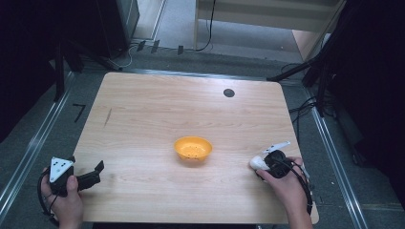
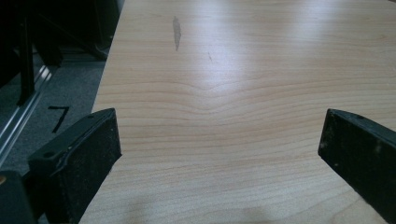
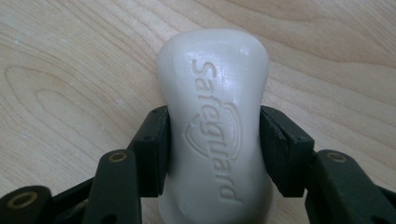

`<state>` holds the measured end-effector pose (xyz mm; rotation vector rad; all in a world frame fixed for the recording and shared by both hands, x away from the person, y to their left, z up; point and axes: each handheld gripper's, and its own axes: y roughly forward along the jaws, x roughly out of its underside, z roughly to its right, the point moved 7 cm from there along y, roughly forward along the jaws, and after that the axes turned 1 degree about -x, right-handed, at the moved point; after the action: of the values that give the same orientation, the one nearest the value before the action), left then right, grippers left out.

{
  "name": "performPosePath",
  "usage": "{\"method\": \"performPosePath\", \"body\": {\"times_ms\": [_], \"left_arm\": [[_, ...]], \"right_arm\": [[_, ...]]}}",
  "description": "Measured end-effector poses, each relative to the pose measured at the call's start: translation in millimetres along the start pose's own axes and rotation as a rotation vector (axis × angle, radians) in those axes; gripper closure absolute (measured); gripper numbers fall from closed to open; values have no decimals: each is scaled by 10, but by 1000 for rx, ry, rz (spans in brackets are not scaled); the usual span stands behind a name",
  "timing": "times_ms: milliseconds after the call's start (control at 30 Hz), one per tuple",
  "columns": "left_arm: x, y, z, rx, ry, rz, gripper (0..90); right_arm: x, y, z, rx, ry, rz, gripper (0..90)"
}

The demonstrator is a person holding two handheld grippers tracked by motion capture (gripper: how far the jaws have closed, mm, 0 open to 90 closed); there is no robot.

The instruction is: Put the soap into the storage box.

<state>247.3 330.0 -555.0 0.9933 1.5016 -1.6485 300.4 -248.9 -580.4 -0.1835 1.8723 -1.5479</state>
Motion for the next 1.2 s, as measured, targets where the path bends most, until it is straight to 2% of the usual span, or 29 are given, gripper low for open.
{"method": "performPosePath", "body": {"times_ms": [67,200,333,400,500,600,833,1000,1200], "left_arm": [[0,0,1,-1,1,0,0],[0,1,1,-1,1,-1,0],[-1,1,-2,1,-1,0,0],[-1,1,-1,0,-1,0,0],[-1,0,-3,0,-3,-1,0],[0,1,-6,2,-6,-5,0],[-1,2,-2,0,-2,-3,0],[0,3,-3,1,-3,-6,0],[1,4,-3,0,-2,-6,0]], "right_arm": [[12,0,3,-2,1,23,484],[14,-3,3,-2,10,25,488],[16,-3,0,-4,-4,38,493],[15,-7,10,-23,-12,52,500],[13,-14,16,-23,-16,42,503],[-4,-22,12,-4,-42,29,504],[-104,-108,-10,-23,-58,74,505],[-227,-189,-43,-45,-87,92,505],[-351,-202,-99,-72,-111,93,505]]}}
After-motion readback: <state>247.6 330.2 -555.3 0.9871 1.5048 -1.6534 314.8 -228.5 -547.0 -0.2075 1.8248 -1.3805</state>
